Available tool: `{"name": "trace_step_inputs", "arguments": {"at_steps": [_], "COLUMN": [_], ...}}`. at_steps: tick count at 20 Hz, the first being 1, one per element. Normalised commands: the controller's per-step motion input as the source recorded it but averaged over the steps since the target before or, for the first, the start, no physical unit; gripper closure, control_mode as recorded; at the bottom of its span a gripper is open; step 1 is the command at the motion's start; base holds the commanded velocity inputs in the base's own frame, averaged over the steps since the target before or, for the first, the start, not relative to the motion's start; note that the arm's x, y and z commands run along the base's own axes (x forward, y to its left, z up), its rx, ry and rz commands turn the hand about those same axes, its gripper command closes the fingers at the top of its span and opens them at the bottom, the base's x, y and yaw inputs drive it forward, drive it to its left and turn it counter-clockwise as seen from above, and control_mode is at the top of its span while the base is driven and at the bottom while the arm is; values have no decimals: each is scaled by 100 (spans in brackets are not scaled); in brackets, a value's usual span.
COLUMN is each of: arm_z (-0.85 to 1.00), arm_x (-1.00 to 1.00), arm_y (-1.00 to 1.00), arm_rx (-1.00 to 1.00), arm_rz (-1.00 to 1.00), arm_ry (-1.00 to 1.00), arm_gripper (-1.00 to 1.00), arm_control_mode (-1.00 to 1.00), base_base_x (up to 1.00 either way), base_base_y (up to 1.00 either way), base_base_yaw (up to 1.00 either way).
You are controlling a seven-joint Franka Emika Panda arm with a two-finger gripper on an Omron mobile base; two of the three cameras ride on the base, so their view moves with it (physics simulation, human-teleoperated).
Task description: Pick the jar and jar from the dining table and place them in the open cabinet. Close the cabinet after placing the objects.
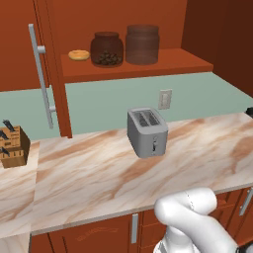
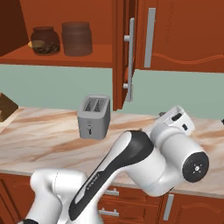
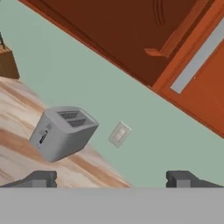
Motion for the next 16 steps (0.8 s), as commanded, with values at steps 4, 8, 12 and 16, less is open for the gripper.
{"name": "trace_step_inputs", "arguments": {"at_steps": [4, 8, 12, 16], "arm_z": [0, 0, 0, 1], "arm_x": [64, 56, 51, 15], "arm_y": [-23, -33, -23, 0], "arm_rx": [7, 4, 0, 0], "arm_rz": [11, 19, 19, 18], "arm_ry": [-1, -9, -7, -16], "arm_gripper": [-100, -100, -100, -100], "arm_control_mode": [-100, -100, -100, -100], "base_base_x": [0, 0, 0, 0], "base_base_y": [0, 0, 0, 0], "base_base_yaw": [0, 0, 0, 0]}}
